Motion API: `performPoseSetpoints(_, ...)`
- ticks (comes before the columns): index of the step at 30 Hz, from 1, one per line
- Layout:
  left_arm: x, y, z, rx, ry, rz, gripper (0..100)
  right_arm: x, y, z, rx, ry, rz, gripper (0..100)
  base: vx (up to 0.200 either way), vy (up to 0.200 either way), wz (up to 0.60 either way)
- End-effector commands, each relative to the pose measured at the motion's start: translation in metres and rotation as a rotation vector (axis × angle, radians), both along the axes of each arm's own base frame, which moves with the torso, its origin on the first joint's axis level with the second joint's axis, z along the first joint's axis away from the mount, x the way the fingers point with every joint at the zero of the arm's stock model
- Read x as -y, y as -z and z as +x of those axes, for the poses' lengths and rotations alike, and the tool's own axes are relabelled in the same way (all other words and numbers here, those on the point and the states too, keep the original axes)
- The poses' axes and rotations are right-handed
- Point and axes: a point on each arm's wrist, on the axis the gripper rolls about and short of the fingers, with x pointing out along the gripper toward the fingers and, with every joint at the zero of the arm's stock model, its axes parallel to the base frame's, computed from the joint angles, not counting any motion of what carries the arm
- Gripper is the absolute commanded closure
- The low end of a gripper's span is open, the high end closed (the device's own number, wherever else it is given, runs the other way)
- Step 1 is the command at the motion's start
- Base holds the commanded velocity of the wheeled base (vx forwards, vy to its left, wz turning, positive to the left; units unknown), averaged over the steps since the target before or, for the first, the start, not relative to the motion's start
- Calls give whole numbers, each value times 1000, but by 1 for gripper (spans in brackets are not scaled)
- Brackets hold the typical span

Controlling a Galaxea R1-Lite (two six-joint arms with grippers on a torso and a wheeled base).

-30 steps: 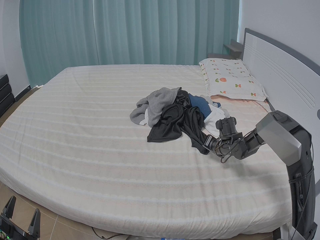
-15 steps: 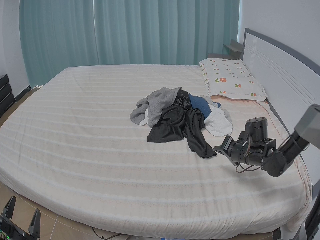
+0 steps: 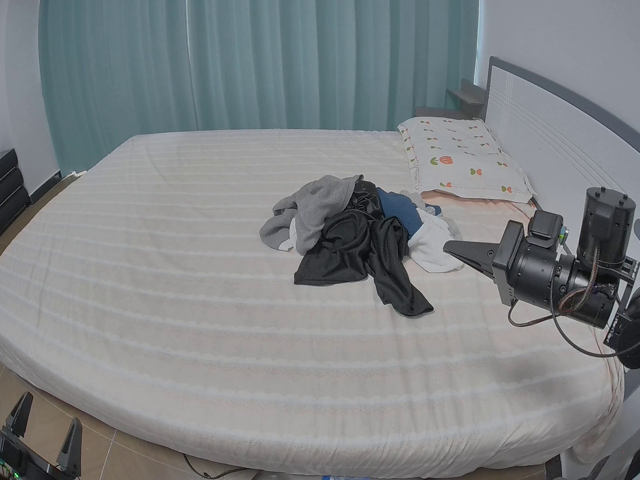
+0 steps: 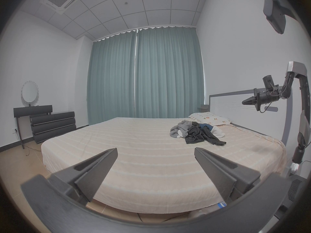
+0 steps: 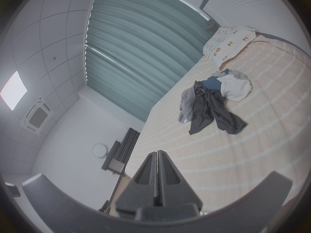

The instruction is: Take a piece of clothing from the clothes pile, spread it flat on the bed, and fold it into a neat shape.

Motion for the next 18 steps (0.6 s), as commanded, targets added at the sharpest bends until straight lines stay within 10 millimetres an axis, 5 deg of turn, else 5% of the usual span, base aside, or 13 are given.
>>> performPoseSetpoints(1,0,5,0,0,2,0,0,4,26,28,-85,54,-62,100,0,0,0)
performPoseSetpoints(5,0,5,0,0,2,0,0,9,59,64,-148,113,-123,100,0,0,0)
performPoseSetpoints(6,0,5,0,0,2,0,0,10,65,71,-153,119,-136,0,0,0,0)
performPoseSetpoints(18,0,5,0,0,0,-1,0,1,158,170,-297,204,-275,0,0,0,0)
